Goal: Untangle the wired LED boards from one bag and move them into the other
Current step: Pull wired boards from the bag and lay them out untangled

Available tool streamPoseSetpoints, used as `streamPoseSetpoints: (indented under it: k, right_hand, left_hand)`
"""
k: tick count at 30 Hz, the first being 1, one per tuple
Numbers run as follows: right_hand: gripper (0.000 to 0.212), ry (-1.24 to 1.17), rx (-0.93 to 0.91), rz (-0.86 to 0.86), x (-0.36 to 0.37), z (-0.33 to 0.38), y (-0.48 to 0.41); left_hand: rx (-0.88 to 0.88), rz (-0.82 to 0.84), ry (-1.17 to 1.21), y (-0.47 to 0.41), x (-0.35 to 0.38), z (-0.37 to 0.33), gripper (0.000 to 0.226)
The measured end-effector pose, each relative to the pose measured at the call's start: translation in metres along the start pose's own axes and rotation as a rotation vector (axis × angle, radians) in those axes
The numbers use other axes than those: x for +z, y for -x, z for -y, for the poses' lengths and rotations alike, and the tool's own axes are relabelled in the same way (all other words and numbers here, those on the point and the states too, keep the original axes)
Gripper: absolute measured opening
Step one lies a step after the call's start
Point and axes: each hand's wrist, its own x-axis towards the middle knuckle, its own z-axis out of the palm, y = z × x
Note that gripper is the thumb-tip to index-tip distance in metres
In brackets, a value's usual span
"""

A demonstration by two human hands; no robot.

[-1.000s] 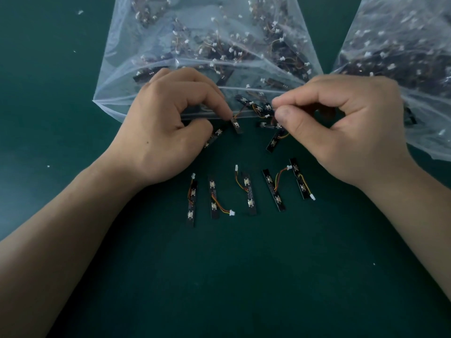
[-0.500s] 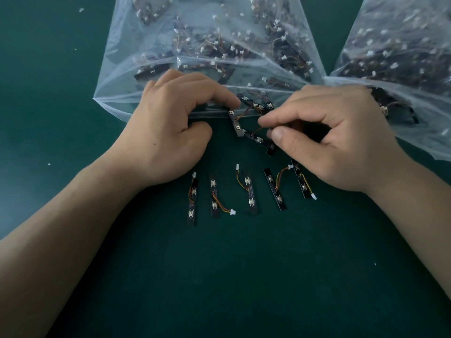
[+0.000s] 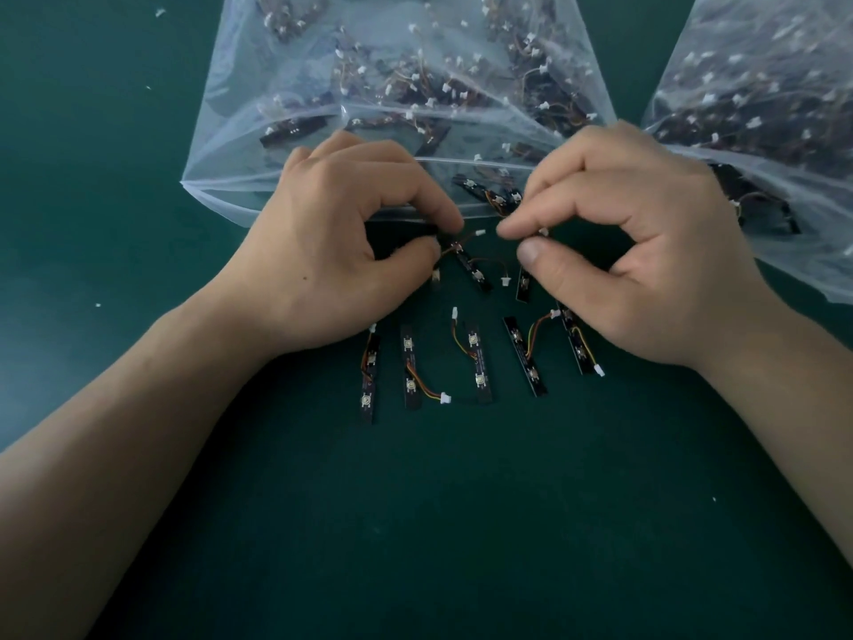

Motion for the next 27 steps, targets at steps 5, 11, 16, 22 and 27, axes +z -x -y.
streamPoseSetpoints:
  k: [5,11,16,22,27]
  right_hand:
    - [0.008,0.028,0.055,-0.04,0.0008,-0.0011,-0.0009]
    - [0.011,0.076,0.115,-0.034,0.0018,-0.0013,-0.0023]
    - [0.013,0.109,0.132,-0.07,0.0023,0.0001,-0.0019]
    - [0.035,0.137,0.147,0.085,0.0036,0.002,-0.0002]
    - [0.034,0.108,0.125,0.048,0.0014,0.0028,-0.0016]
  left_hand:
    - [0.078,-0.131,0.044,-0.0007,0.0009,0.0039,0.026]
    - [0.142,-0.293,0.019,0.0026,-0.0018,0.0083,0.026]
    - [0.092,-0.193,0.026,0.003,0.0,0.0044,0.029]
    - [-0.004,-0.246,0.03,0.0042,0.0012,0.0036,0.026]
    - [-0.014,-0.254,0.025,0.0043,0.0023,0.0044,0.026]
